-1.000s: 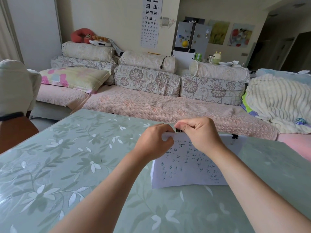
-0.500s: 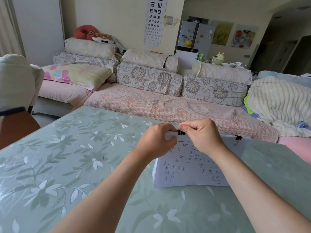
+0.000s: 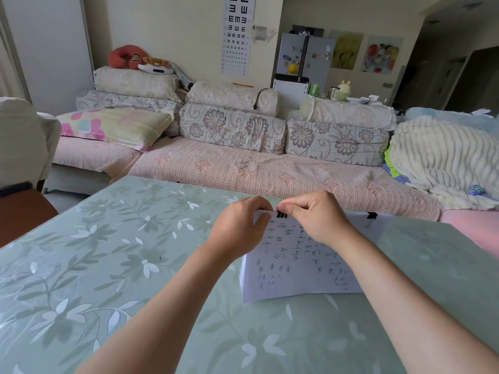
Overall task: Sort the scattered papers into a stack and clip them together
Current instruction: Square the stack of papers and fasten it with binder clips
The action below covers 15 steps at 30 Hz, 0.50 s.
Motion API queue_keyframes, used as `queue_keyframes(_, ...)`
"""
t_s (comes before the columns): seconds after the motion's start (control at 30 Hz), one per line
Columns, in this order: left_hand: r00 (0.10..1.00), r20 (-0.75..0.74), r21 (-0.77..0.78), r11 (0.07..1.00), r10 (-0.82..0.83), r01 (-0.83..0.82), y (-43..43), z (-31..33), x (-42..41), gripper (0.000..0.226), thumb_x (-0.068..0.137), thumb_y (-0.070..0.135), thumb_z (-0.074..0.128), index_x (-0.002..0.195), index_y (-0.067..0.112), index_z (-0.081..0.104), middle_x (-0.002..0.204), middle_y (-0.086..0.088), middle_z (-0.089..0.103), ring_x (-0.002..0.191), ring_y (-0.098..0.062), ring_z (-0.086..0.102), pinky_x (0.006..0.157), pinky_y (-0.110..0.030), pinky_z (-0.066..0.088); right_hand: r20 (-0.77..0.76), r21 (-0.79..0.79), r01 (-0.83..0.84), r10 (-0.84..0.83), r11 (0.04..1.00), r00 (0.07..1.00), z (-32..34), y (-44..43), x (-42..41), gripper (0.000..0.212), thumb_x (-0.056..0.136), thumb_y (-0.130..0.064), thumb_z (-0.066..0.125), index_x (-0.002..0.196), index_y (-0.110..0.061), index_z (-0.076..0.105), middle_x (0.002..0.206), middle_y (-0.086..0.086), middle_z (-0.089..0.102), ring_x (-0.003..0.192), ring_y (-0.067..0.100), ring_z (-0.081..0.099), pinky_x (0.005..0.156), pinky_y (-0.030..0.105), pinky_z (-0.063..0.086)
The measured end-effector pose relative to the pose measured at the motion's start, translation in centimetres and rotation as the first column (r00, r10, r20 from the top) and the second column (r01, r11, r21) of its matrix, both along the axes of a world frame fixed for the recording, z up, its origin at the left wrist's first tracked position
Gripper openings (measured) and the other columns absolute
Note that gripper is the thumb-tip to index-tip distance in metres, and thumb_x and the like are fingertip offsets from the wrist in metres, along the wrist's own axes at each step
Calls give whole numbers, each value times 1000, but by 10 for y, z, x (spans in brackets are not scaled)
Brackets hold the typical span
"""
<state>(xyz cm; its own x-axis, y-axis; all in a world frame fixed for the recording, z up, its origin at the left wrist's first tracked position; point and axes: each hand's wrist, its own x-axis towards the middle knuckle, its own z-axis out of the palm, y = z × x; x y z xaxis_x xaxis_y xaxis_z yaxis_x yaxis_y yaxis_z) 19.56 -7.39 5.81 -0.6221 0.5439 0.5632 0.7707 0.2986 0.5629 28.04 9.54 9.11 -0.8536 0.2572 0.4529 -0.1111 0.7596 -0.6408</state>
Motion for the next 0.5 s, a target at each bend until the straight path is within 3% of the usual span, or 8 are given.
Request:
queue_keyframes(0.07,1000,-6,1,1000,14,-14,1,-1,0,11,89,26,56,95,25,64,94,9,68,88,-13,61,75,-37,52,-45,1,21,-21,1000,999,-4,-2,1,8,88,-27,74,93,-27,81,83,-4,78,70,12,73,67,31,59)
queue_keyframes(0.2,999,-18,-22,999,31,-32,1,-5,2,9,90,25,58,96,25,65,93,10,67,87,-12,60,75,-36,51,-11,-5,11,-11,1000,1000,-11,0,2,12,87,-29,75,97,-24,81,94,-11,77,89,4,72,83,32,58)
queue_keyframes(0.27,999,-14,-38,999,37,-37,3,-5,3,10,91,26,57,97,25,64,93,9,66,87,-13,60,74,-36,51,28,8,-6,6,1000,1000,-13,3,3,17,89,-31,72,102,-23,80,100,-12,76,91,-7,68,89,27,56)
queue_keyframes(0.37,999,-22,-26,999,46,-46,5,0,2,11,90,26,55,97,27,63,93,8,66,85,-15,60,73,-38,52,1,-44,-68,68,997,998,-6,2,7,27,95,-39,60,115,-26,73,113,-11,73,100,-14,61,90,9,49)
queue_keyframes(0.4,998,-25,-22,999,49,-50,5,2,1,10,90,26,55,97,28,63,93,8,66,85,-16,59,72,-38,52,-30,-73,-74,72,995,997,-3,2,8,23,98,-39,56,113,-30,71,110,-11,74,100,-8,64,88,11,50)
queue_keyframes(0.47,998,-32,-17,998,62,-63,3,3,0,10,90,26,55,96,29,62,93,8,66,85,-16,59,71,-38,52,-86,-66,-53,48,996,995,1,2,7,17,100,-31,56,98,-38,71,96,-14,75,91,21,71,84,34,57)
queue_keyframes(0.5,997,-38,-17,998,67,-68,2,3,0,9,90,25,56,96,29,62,93,9,65,84,-16,59,71,-37,51,-91,-31,-40,37,999,995,2,2,6,19,99,-27,58,93,-40,71,91,-16,75,85,27,70,79,42,57)
